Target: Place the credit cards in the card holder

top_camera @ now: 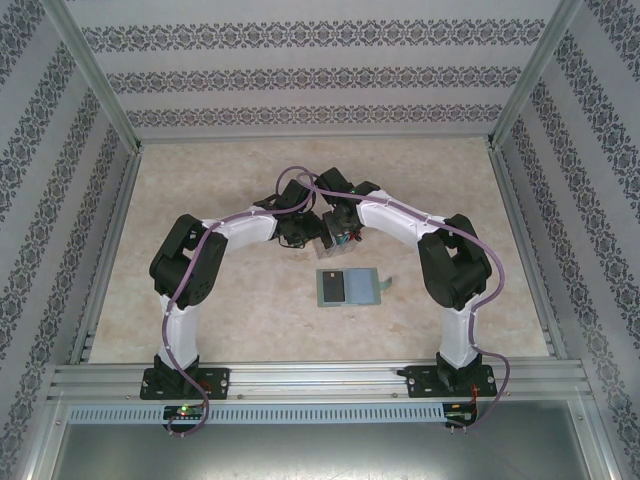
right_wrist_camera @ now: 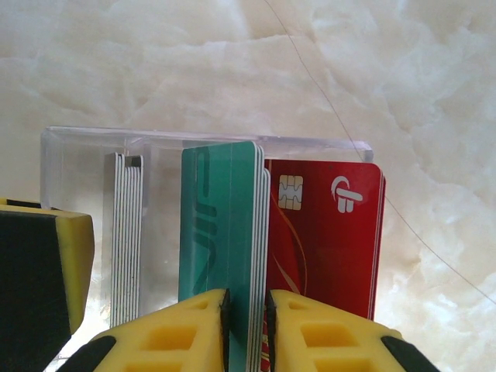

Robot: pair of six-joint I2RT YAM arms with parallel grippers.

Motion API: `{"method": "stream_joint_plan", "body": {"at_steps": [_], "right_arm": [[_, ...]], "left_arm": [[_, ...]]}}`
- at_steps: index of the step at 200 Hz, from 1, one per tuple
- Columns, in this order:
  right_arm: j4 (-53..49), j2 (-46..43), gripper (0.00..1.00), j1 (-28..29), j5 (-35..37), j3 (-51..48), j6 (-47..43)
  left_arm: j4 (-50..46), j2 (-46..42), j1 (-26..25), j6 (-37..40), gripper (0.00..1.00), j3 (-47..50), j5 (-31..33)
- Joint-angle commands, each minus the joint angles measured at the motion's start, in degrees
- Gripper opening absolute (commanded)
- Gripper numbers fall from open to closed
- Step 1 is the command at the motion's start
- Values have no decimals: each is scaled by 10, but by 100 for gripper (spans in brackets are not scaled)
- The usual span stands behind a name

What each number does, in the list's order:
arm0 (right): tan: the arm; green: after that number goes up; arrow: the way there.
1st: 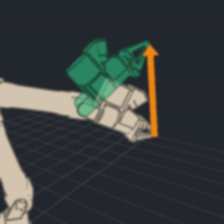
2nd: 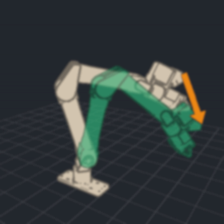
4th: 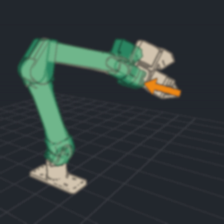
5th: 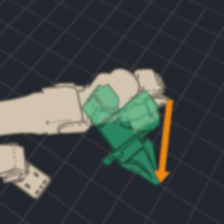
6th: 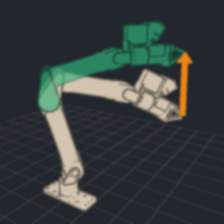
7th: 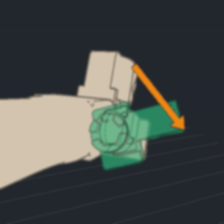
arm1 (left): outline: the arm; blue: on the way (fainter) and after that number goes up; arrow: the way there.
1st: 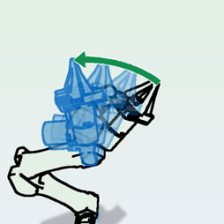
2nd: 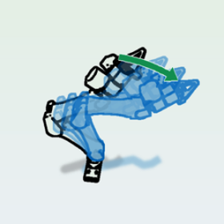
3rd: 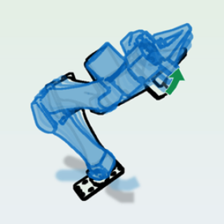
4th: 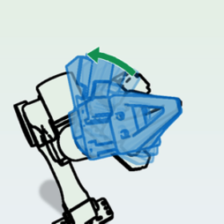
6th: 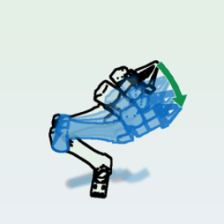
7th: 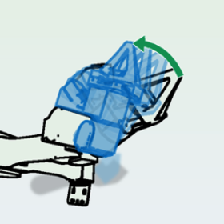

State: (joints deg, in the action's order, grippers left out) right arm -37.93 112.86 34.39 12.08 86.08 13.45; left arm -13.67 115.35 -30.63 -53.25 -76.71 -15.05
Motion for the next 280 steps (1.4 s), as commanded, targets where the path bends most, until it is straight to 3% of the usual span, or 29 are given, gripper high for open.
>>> {"method": "stream_joint_plan", "body": {"at_steps": [1, 26, 63, 99, 137, 207, 280], "right_arm": [[-16, -21, 21, 2, 49, -7, -12], [-20, -20, 21, -1, 30, -4, -10], [4, -26, 17, -26, -153, -17, 19], [16, -9, 21, -41, -251, -12, 55], [34, -7, 26, -43, -279, -21, 76], [27, 12, 33, -46, -262, -14, 99], [67, -12, 26, -56, -346, -32, 133]], "left_arm": [[-2, -19, 0, -6, 29, 12, -8], [-2, -20, -1, -7, 29, 13, -8], [5, -20, -1, -10, 29, 13, -11], [24, -17, -3, -21, 28, 21, -21], [40, -19, -5, -29, 28, 28, -25], [46, -25, -7, -30, 28, 29, -25], [58, -32, -11, -29, 28, 34, -23]]}}
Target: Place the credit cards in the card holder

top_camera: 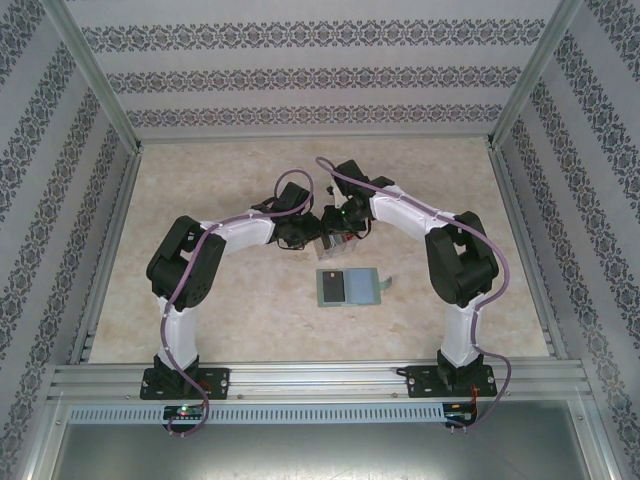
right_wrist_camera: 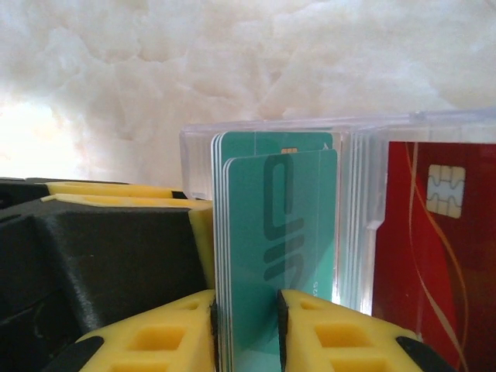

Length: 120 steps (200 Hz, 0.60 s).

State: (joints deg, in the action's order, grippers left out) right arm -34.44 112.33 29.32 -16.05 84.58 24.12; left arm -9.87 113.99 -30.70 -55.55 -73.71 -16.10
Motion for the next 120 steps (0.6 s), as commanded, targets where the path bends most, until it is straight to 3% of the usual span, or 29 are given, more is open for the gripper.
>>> {"method": "stream_joint_plan", "body": {"at_steps": [1, 120], "right_arm": [[33, -8, 26, -6, -66, -18, 27], [58, -27, 30, -22, -103, -40, 46]], "left_arm": [[19, -18, -10, -6, 28, 4, -12], [12, -15, -10, -3, 28, -4, -12]]}}
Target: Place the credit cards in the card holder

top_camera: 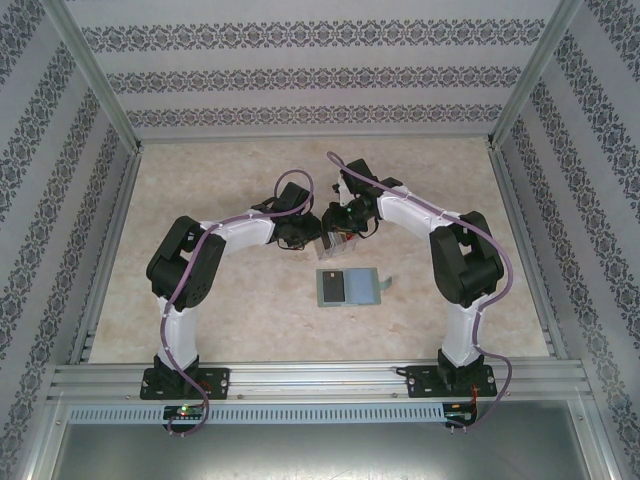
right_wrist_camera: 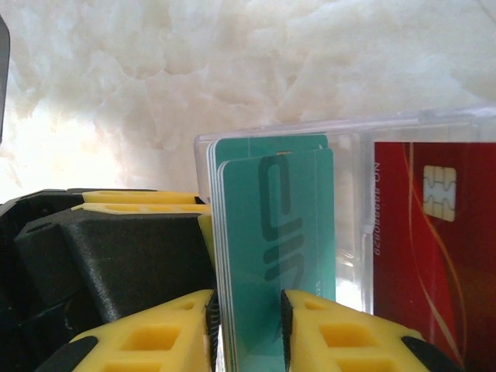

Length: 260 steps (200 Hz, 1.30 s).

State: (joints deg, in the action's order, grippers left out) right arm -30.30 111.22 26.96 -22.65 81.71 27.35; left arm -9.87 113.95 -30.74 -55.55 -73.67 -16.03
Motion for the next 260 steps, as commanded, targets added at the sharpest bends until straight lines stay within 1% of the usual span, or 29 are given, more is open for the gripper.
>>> {"method": "stream_joint_plan", "body": {"at_steps": [1, 19, 42, 103, 129, 157, 196, 208, 214, 234, 251, 260], "right_arm": [[17, -15, 30, 2, -38, -11, 14], [23, -14, 30, -2, -51, -14, 19], [31, -14, 27, -6, -65, -17, 23], [51, -23, 29, -16, -86, -31, 36], [54, -20, 23, -18, -87, -35, 40], [60, -21, 21, -20, -95, -39, 43], [59, -26, 23, -21, -100, -40, 40], [61, -28, 15, -21, -102, -42, 41], [61, -29, 14, -21, -99, -44, 41], [68, -30, 14, -22, -106, -47, 45], [74, -31, 16, -23, -118, -48, 49], [74, -30, 18, -23, -121, -47, 49]], "left_arm": [[12, -14, -9, -3, 28, -5, -13], [11, -14, -9, -3, 28, -6, -15], [10, -14, -9, -4, 28, -5, -14], [8, -14, -9, -3, 28, -7, -14], [6, -13, -9, -3, 28, -8, -15], [6, -13, -9, -5, 28, -9, -15], [5, -13, -10, -5, 28, -9, -15], [4, -12, -9, -5, 28, -10, -16], [4, -13, -10, -5, 28, -10, -16], [3, -13, -9, -5, 28, -10, -16], [3, -13, -9, -5, 28, -11, -15], [3, -13, -9, -5, 28, -10, -15]]}}
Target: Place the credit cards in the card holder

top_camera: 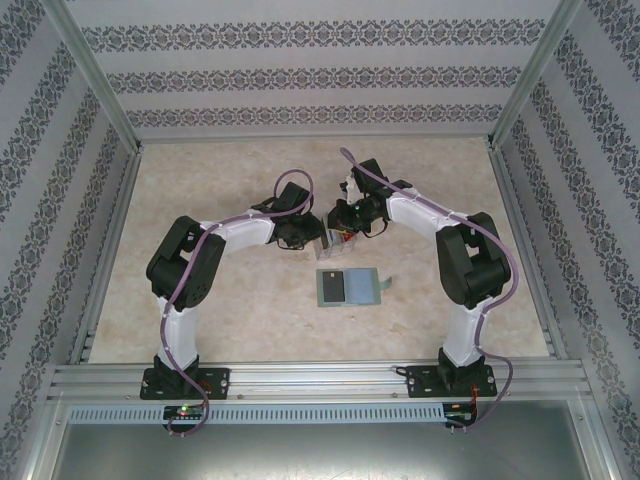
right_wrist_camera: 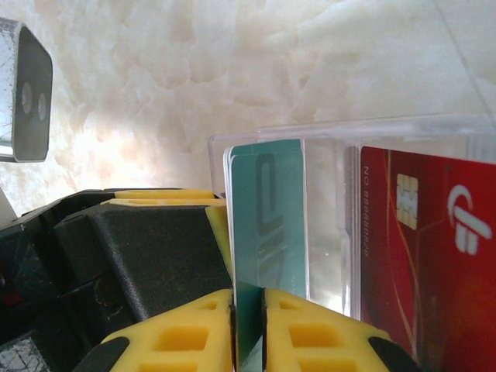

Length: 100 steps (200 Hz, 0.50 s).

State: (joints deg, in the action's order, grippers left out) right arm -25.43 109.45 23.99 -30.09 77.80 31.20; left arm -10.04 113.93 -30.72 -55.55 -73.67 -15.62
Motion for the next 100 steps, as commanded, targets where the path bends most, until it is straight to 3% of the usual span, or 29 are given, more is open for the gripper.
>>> {"method": "stream_joint_plan", "body": {"at_steps": [1, 27, 100], "right_arm": [[25, -12, 19, 7, -47, -7, 10], [22, -9, 22, 7, -50, -4, 10], [44, -12, 18, 3, -70, -13, 26]], "left_arm": [[5, -13, -9, -5, 28, -10, -20], [5, -12, -9, -5, 28, -10, -19], [3, -11, -10, -5, 28, -14, -21]]}}
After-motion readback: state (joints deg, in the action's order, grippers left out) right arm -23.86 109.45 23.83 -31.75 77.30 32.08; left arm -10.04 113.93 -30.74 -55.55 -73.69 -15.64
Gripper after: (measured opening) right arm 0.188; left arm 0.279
